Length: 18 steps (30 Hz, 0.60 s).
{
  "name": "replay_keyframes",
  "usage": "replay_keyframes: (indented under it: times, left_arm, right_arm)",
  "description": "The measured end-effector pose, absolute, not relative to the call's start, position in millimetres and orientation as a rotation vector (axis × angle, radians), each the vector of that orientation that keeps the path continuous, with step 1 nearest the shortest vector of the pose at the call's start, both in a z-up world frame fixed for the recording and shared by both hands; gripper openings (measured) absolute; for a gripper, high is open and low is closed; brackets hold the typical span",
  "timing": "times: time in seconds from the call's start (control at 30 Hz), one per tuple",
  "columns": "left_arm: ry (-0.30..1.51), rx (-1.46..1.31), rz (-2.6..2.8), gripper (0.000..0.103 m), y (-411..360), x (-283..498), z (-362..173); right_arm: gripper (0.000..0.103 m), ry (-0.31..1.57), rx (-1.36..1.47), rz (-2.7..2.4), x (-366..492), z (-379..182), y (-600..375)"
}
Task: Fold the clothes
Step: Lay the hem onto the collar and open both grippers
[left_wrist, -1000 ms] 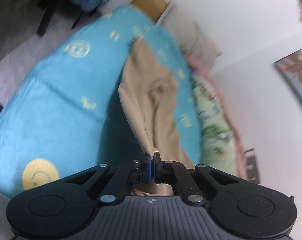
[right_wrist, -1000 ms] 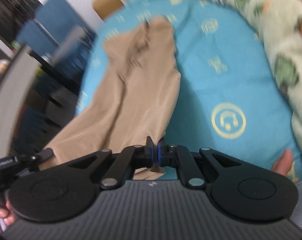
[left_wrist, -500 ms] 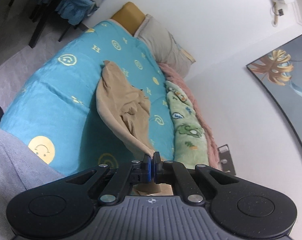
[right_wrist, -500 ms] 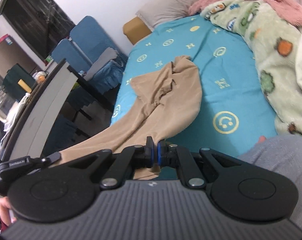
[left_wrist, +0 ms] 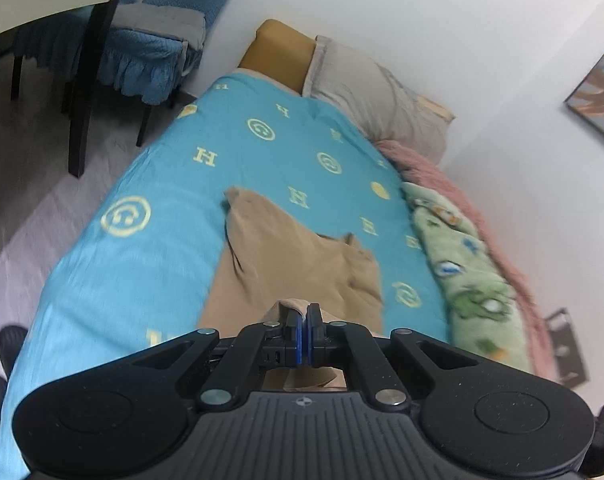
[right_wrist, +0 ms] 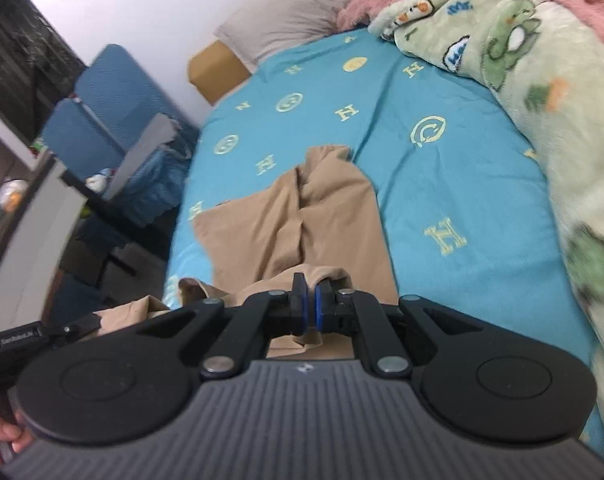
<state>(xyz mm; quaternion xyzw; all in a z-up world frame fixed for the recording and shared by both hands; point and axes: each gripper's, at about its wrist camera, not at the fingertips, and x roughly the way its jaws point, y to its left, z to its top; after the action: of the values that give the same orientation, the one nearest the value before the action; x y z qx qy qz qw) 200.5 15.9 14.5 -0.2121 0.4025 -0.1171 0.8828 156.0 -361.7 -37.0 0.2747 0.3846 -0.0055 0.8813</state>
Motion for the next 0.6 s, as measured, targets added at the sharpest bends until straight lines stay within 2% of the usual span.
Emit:
replay_keyframes:
  times: [0.33, 0.47, 0.6]
  left_arm:
    - [0.903, -0.271, -0.178, 0.002, -20.2, 319.0, -98.1]
    - [0.967, -0.244, -0.182, 0.003, -21.0, 333.9, -143.1]
    - [0.958, -0.219, -0.191, 0.007, -22.6, 328.1, -154.4]
  right_arm:
    - [0.007, 0.895, 0.413, -0.064, 270.4, -126.1, -356.2]
    - [0.007, 0.933, 0.399, -0.064, 283.9, -158.9, -355.5]
    - [0.008, 0.945, 0.401, -0.064, 285.2, -167.5, -354.5]
